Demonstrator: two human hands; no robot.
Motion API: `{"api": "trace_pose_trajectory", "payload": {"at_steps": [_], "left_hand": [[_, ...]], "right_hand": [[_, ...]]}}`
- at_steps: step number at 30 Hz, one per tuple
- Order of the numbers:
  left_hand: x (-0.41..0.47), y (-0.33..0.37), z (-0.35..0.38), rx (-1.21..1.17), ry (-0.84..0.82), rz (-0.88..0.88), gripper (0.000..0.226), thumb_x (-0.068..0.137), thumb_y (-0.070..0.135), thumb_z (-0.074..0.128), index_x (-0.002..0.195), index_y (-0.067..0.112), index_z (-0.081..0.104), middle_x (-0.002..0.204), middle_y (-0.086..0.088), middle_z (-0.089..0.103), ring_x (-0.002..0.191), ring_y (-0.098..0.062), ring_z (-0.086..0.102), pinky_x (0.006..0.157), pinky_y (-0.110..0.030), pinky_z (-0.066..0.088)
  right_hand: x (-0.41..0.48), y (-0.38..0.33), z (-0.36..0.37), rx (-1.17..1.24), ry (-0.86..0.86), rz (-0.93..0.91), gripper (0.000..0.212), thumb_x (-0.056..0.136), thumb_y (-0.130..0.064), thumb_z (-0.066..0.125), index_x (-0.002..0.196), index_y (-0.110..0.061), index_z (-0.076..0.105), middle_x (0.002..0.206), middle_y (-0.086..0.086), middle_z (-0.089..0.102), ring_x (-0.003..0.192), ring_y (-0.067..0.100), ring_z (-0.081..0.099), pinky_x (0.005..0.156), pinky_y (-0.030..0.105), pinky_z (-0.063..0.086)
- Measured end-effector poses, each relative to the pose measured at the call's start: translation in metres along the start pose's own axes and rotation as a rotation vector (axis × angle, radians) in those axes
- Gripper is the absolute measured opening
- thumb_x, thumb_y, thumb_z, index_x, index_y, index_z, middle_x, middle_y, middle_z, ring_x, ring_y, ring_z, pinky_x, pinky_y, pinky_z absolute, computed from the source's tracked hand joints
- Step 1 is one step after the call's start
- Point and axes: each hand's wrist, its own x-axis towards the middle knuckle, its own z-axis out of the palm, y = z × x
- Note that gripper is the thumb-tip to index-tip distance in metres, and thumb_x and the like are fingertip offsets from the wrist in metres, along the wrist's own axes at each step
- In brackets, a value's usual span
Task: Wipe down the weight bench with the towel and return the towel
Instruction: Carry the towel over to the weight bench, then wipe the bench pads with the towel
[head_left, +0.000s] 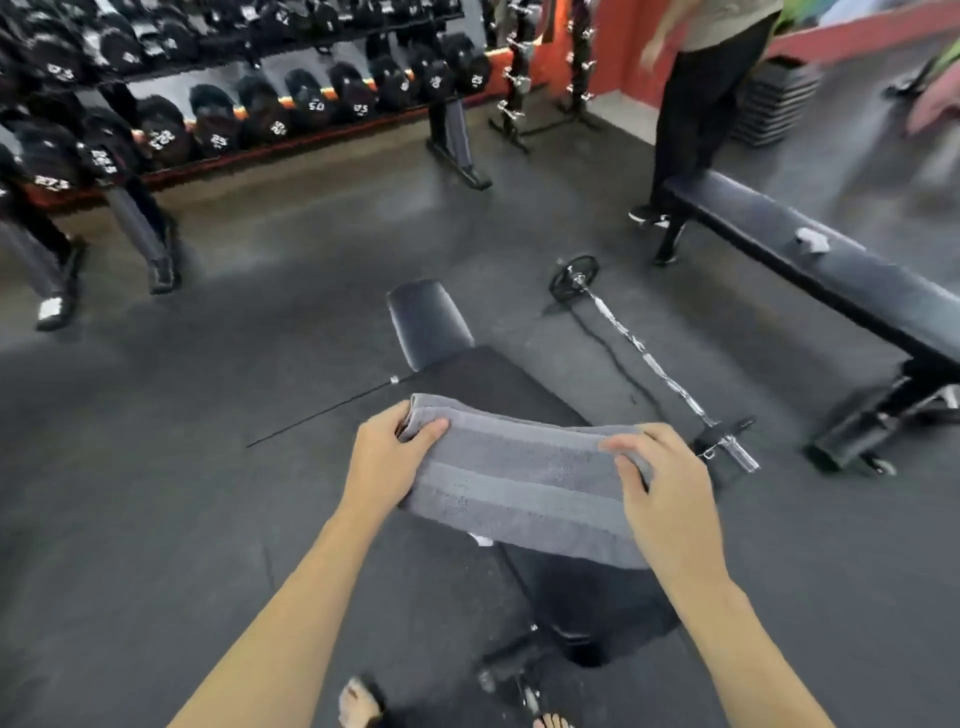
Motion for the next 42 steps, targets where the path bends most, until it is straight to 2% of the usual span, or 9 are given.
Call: {"api": "trace_pose_trajectory", "payload": {"at_steps": [8, 14, 18, 20, 22, 27, 33, 38, 42], "left_hand": [[0.094, -0.024, 0.039, 0.076, -0.559, 0.254, 0.026, 0.083, 0.027, 0.061, 0.084, 0.003, 0.052, 0.079, -0.021, 0.056, 0.067, -0.019, 0.045, 0.065, -0.042, 0.044], [0.118, -0.001, 0.132, 0.110, -0.778, 0.375, 0.003, 0.088, 0.020, 0.068, 0.091, 0.022, 0.068, 0.083, -0.002, 0.071, 0.084, -0.028, 0.065, 0.079, -0.043, 0.052], [0.113, -0.003, 0.218, 0.220, -0.881, 0.555, 0.018, 0.091, 0.018, 0.064, 0.106, 0.020, 0.074, 0.101, 0.000, 0.076, 0.097, -0.023, 0.067, 0.086, -0.040, 0.051], [0.109, -0.016, 0.254, 0.309, -0.951, 0.668, 0.023, 0.093, 0.016, 0.060, 0.112, 0.017, 0.074, 0.105, -0.008, 0.074, 0.104, -0.030, 0.065, 0.089, -0.046, 0.049], [0.111, -0.028, 0.279, 0.373, -0.974, 0.772, 0.027, 0.094, 0.014, 0.058, 0.116, 0.016, 0.073, 0.105, -0.011, 0.072, 0.105, -0.034, 0.063, 0.088, -0.048, 0.047], [0.129, -0.050, 0.308, 0.366, -0.978, 0.874, 0.027, 0.094, 0.019, 0.054, 0.113, 0.024, 0.074, 0.091, -0.005, 0.070, 0.091, -0.030, 0.063, 0.081, -0.047, 0.048], [0.150, -0.070, 0.318, 0.161, -1.111, 0.587, 0.036, 0.095, 0.023, 0.061, 0.131, 0.023, 0.066, 0.100, -0.002, 0.067, 0.097, -0.021, 0.062, 0.089, -0.039, 0.051], [0.180, -0.105, 0.303, 0.108, -1.007, 0.476, 0.042, 0.100, 0.031, 0.058, 0.139, 0.016, 0.055, 0.130, 0.004, 0.053, 0.120, -0.010, 0.048, 0.101, -0.024, 0.039], [0.224, -0.148, 0.273, 0.174, -0.957, 0.340, 0.038, 0.102, 0.024, 0.054, 0.138, 0.013, 0.055, 0.139, 0.001, 0.048, 0.129, -0.014, 0.046, 0.109, -0.032, 0.039]], "right_hand": [[-0.060, -0.037, 0.034, -0.236, 0.339, 0.424, 0.018, 0.092, 0.000, 0.062, 0.098, -0.012, 0.074, 0.097, -0.004, 0.059, 0.083, 0.015, 0.059, 0.075, 0.034, 0.049], [-0.093, -0.041, 0.053, -0.316, 0.494, 0.722, 0.011, 0.093, -0.008, 0.065, 0.100, -0.015, 0.071, 0.095, -0.004, 0.052, 0.073, 0.010, 0.057, 0.068, 0.033, 0.047], [-0.104, 0.000, 0.089, -0.604, 0.299, 0.925, 0.009, 0.082, -0.018, 0.079, 0.084, -0.015, 0.070, 0.093, 0.001, 0.052, 0.060, 0.028, 0.056, 0.055, 0.035, 0.046], [-0.096, 0.027, 0.108, -0.774, 0.178, 0.828, 0.013, 0.075, -0.016, 0.082, 0.080, -0.009, 0.072, 0.110, 0.015, 0.063, 0.097, 0.041, 0.064, 0.075, 0.047, 0.056], [-0.079, 0.054, 0.121, -0.792, 0.034, 0.606, 0.018, 0.078, -0.016, 0.079, 0.093, -0.008, 0.073, 0.129, 0.019, 0.062, 0.127, 0.044, 0.054, 0.099, 0.054, 0.050], [-0.033, 0.103, 0.144, -0.749, -0.409, 0.384, 0.058, 0.090, -0.047, 0.061, 0.139, -0.016, 0.056, 0.154, 0.009, 0.046, 0.145, 0.040, 0.035, 0.115, 0.058, 0.033], [-0.023, 0.124, 0.147, -0.816, -0.536, 0.411, 0.060, 0.100, -0.057, 0.032, 0.153, -0.031, 0.036, 0.165, -0.003, 0.026, 0.153, 0.038, 0.013, 0.119, 0.060, 0.019], [-0.011, 0.126, 0.176, -0.889, -0.462, 0.493, 0.055, 0.102, -0.037, 0.030, 0.154, -0.022, 0.036, 0.164, 0.003, 0.029, 0.150, 0.035, 0.026, 0.119, 0.051, 0.017], [0.008, 0.124, 0.198, -0.928, -0.460, 0.621, 0.056, 0.102, -0.039, 0.030, 0.154, -0.021, 0.036, 0.163, 0.003, 0.030, 0.149, 0.034, 0.030, 0.118, 0.053, 0.022]]}}
